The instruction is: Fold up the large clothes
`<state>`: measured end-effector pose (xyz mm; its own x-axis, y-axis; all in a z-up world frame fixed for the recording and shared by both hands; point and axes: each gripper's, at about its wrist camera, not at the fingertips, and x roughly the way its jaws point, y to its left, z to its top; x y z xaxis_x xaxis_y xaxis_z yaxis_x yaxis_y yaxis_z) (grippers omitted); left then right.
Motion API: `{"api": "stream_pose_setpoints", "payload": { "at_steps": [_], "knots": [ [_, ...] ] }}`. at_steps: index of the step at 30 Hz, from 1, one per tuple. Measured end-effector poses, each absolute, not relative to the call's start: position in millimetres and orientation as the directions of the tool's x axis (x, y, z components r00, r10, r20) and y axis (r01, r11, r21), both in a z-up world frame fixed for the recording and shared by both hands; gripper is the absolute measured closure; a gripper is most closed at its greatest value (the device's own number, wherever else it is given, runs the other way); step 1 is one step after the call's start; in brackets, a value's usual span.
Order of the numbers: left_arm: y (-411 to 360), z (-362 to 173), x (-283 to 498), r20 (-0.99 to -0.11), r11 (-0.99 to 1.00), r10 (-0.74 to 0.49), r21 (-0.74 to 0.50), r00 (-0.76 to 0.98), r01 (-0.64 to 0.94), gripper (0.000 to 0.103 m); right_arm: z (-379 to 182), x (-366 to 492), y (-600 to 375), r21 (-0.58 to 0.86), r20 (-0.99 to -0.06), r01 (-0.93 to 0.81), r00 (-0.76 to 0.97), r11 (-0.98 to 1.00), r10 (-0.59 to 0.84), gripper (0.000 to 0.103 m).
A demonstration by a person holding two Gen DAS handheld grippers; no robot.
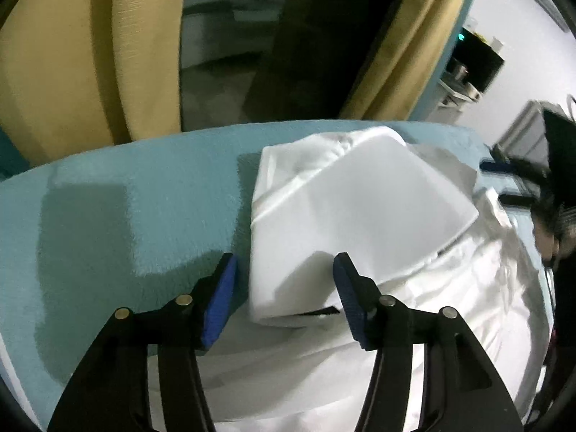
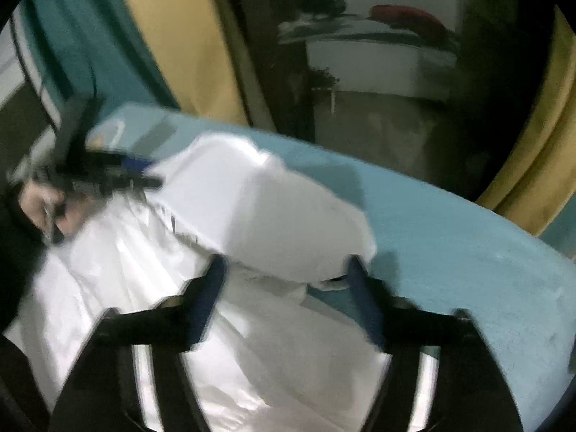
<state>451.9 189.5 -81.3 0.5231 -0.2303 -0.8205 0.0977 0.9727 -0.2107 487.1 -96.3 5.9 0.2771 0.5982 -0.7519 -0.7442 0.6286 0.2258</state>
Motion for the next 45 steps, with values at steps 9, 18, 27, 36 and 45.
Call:
{"api": "stream_pose_setpoints", "payload": {
  "at_steps": [9, 18, 27, 36, 45],
  "knots": [
    [198, -79, 443, -0.814, 0.965, -0.261, -0.204, 0.519, 0.166, 0.041, -32, 550, -69, 0.367, -0.785, -0.653, 0.165, 0.663, 0.597, 0.019],
    [173, -68, 455, -0.827, 0.973, -0.185, -0.079, 0.531, 0.216, 0.074, -24, 504, -33, 0.162, -0.752, -0.801, 0.278, 0.576, 0.598, 0.089],
    [140, -32, 431, -0.647, 0.953, -0.023, 0.217, 0.762, 0.212, 0.084, -14, 423, -18, -0.561, -0.482, -0.619, 0.784, 0.55, 0.391, 0.09],
    [114, -32, 389, -0.598, 0.912, -0.025, 0.314, 0.801, 0.263, 0.084, -49, 377, -17, -0.673, -0.428, -0.558, 0.829, 0.485, 0.36, 0.086],
    [126, -15, 351, -0.567, 0.941, -0.115, 0.202, 0.816, 0.273, 0.085, -39, 352, -60, -0.575, -0.503, -0.635, 0.771, 0.515, 0.39, 0.086]
  ]
}}
